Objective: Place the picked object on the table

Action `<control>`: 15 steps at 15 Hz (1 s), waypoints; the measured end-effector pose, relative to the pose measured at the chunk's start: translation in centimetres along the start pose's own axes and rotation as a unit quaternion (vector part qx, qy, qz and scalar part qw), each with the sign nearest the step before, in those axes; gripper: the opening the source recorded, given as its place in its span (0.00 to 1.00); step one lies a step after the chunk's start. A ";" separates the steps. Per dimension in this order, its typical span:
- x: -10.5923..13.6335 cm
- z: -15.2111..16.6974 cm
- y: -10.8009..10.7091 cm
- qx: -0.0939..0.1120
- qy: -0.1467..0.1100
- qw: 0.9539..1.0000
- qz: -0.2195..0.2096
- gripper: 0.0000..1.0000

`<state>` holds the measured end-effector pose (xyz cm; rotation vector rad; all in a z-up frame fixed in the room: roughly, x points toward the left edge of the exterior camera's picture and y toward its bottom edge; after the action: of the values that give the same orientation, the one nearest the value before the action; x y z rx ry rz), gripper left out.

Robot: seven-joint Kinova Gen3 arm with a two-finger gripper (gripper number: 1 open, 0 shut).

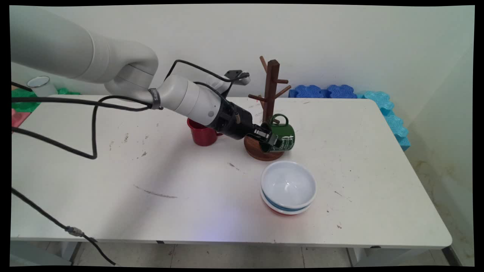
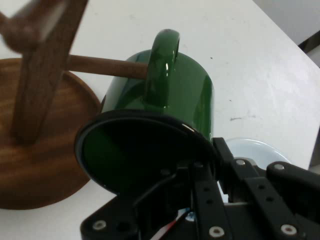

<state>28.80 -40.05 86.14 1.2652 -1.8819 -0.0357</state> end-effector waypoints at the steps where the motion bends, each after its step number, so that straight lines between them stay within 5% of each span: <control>1: 0.0 -0.1 0.1 -0.001 0.000 1.000 0.001 0.00; 15: 1.1 -2.6 2.0 -0.014 0.000 0.999 0.035 0.00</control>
<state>28.86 -38.92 89.39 1.1801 -1.9183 -0.0250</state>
